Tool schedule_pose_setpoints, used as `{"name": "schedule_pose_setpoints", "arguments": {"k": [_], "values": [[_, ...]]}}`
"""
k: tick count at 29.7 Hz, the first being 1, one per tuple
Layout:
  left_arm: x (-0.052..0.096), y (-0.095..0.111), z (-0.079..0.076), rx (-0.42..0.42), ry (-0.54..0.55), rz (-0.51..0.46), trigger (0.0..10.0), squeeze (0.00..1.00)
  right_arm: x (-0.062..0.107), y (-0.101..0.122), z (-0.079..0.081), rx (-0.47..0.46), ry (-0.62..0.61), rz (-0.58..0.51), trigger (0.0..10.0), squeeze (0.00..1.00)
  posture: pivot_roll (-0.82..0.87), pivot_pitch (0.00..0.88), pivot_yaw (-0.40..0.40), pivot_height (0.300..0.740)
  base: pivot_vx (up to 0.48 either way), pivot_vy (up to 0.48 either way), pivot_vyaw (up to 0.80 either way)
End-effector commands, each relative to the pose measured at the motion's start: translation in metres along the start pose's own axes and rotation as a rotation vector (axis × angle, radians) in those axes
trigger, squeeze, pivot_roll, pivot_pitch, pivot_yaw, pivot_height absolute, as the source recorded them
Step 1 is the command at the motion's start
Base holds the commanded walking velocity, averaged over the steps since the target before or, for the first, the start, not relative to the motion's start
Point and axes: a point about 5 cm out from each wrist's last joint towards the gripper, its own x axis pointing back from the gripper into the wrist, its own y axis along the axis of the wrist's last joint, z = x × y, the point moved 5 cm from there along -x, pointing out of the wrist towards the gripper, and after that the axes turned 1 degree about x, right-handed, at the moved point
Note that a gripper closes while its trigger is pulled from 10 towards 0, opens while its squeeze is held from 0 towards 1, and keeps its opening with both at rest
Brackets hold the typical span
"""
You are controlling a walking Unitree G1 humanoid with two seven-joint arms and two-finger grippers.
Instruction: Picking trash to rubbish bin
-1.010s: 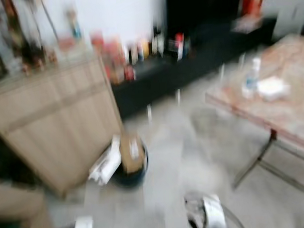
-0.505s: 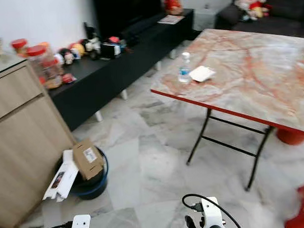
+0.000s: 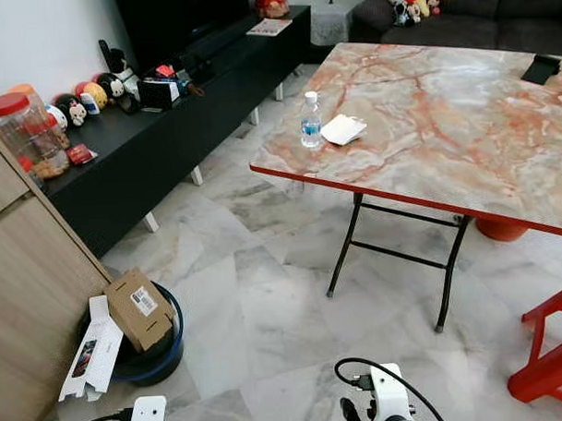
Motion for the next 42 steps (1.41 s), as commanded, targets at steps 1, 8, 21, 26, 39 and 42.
{"name": "schedule_pose_setpoints", "arguments": {"k": [1,8,21,26,39,42], "values": [[0.001,0.0,0.004,0.001,0.009,-0.004,10.0,0.0,-0.001,0.003,0.001,0.009,0.001,-0.004,10.0,0.0,0.07,0.0,0.059,0.74,0.0,0.0,-0.8],[0.001,-0.002,0.004,-0.004,0.009,-0.003,10.0,0.0,-0.001,0.005,0.002,0.008,0.001,-0.01,10.0,0.0,0.07,0.0,0.059,0.74,0.0,0.0,-0.8],[-0.001,0.008,0.002,-0.021,0.001,-0.018,10.0,0.0,-0.002,0.007,0.002,-0.001,-0.002,-0.017,10.0,0.0,0.07,0.0,0.062,0.74,0.0,0.099,-0.8],[-0.001,0.006,0.003,-0.02,0.005,-0.014,10.0,0.0,-0.001,0.006,0.002,-0.005,-0.004,-0.015,10.0,0.0,0.07,0.0,0.062,0.74,0.0,0.0,-0.8],[-0.001,0.007,0.007,-0.024,0.013,-0.018,10.0,0.0,-0.002,0.008,0.002,-0.01,-0.008,-0.019,10.0,0.0,0.07,0.0,0.068,0.74,0.0,0.0,-0.8],[-0.001,0.008,0.007,-0.01,0.016,-0.019,10.0,0.0,-0.002,0.007,0.001,-0.011,-0.009,-0.018,10.0,0.0,0.07,0.0,0.07,0.74,0.0,0.0,-0.8]]}}
